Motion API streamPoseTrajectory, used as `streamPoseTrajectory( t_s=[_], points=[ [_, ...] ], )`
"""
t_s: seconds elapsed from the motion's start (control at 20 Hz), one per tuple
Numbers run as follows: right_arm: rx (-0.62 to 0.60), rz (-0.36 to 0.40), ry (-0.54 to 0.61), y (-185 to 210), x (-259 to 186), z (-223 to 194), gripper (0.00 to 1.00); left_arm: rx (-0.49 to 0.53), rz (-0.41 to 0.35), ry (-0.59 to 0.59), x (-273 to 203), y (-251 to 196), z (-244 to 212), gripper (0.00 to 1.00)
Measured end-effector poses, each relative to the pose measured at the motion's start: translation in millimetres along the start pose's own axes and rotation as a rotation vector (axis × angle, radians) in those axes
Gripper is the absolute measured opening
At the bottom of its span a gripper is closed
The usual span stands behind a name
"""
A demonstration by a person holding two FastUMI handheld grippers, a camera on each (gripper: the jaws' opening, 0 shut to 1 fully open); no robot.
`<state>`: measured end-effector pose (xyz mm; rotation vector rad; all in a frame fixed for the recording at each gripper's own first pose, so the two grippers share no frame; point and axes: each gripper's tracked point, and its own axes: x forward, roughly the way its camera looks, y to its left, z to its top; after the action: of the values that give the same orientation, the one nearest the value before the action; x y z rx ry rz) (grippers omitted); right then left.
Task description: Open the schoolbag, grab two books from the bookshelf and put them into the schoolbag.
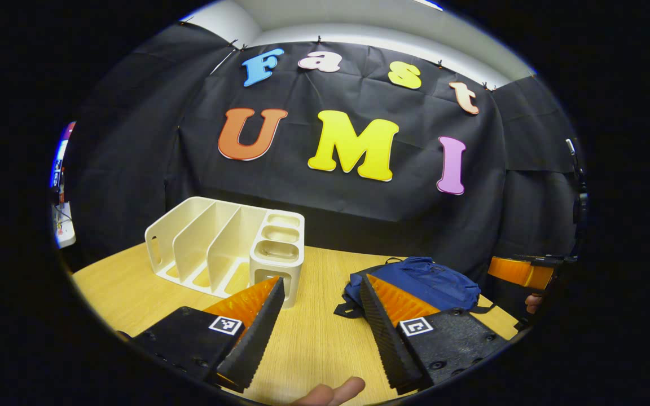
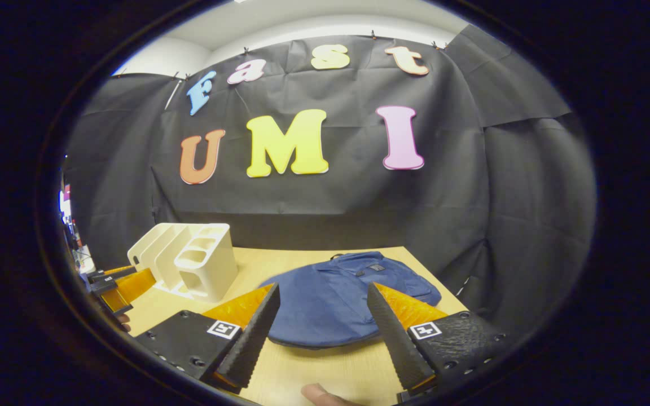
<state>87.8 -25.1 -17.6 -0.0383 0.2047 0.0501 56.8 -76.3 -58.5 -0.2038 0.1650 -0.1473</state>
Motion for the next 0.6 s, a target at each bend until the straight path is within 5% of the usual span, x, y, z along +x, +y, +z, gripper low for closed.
streamPoseTrajectory(
  t_s=[0.1,0.6],
  points=[
    [-0.017,-0.009,-0.026,-4,-24,0,0.94,0.03,0.009,-0.033,-21,2,12,0.95],
    [-0.088,-0.085,-0.11,-19,-101,-11,0.95,0.096,-0.019,-0.026,-78,1,21,0.97]
  ],
)
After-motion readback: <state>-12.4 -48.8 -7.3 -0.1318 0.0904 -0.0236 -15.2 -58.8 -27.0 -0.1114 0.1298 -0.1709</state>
